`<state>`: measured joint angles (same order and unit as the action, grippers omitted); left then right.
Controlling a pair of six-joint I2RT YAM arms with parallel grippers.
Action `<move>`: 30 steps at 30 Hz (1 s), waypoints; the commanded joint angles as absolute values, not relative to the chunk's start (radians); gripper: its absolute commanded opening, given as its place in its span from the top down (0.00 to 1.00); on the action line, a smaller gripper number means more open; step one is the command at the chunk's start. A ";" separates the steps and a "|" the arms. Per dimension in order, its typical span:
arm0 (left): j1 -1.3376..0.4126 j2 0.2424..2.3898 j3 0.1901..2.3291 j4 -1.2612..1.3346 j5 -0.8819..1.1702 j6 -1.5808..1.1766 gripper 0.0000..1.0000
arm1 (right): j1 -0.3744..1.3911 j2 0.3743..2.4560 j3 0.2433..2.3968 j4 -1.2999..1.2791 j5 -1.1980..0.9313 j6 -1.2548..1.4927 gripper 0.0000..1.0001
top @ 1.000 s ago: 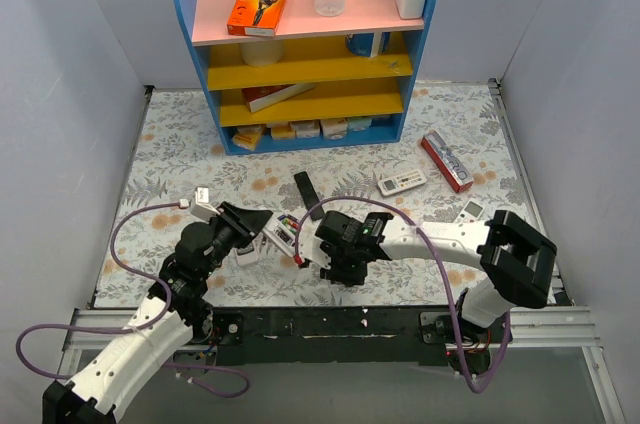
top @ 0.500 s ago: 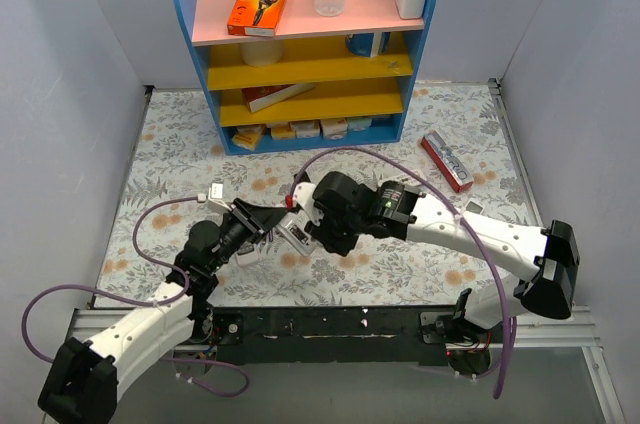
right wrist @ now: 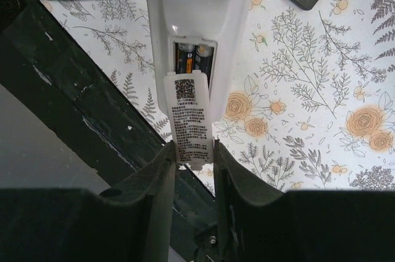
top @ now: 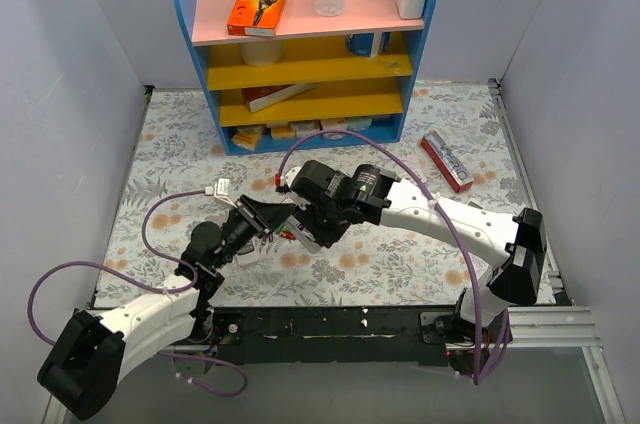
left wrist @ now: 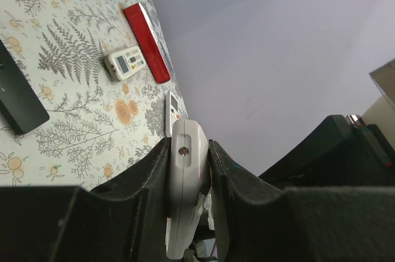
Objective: Load the batteries into the remote control
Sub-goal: Load the battery cover into the remote control.
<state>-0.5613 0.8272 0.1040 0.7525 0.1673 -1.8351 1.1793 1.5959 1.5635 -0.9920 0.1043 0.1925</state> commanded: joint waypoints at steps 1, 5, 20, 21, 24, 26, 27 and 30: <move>-0.589 0.831 0.104 0.842 0.157 -1.766 1.00 | 1.184 1.606 1.638 -1.009 0.109 0.241 0.99; -0.607 0.833 0.109 0.842 0.143 -1.743 1.00 | 1.186 1.617 1.655 -0.996 0.109 0.252 0.99; -0.615 0.784 0.097 0.816 0.098 -1.726 1.00 | 1.184 1.638 1.648 -0.985 0.132 0.321 0.99; -0.617 0.784 0.097 0.819 0.101 -1.726 1.00 | 1.184 1.638 1.644 -0.985 0.136 0.324 0.99; -0.615 0.782 0.097 0.813 0.100 -1.727 1.00 | 1.184 1.637 1.647 -0.985 0.150 0.336 0.99; -0.615 0.778 0.097 0.810 0.098 -1.721 1.00 | 1.184 1.631 1.644 -0.973 0.164 0.344 0.99; -0.617 0.776 0.097 0.807 0.100 -1.720 1.00 | 1.186 1.623 1.643 -0.970 0.169 0.345 0.99; -0.617 0.775 0.098 0.808 0.100 -1.717 1.00 | 1.183 1.623 1.638 -0.969 0.184 0.353 0.99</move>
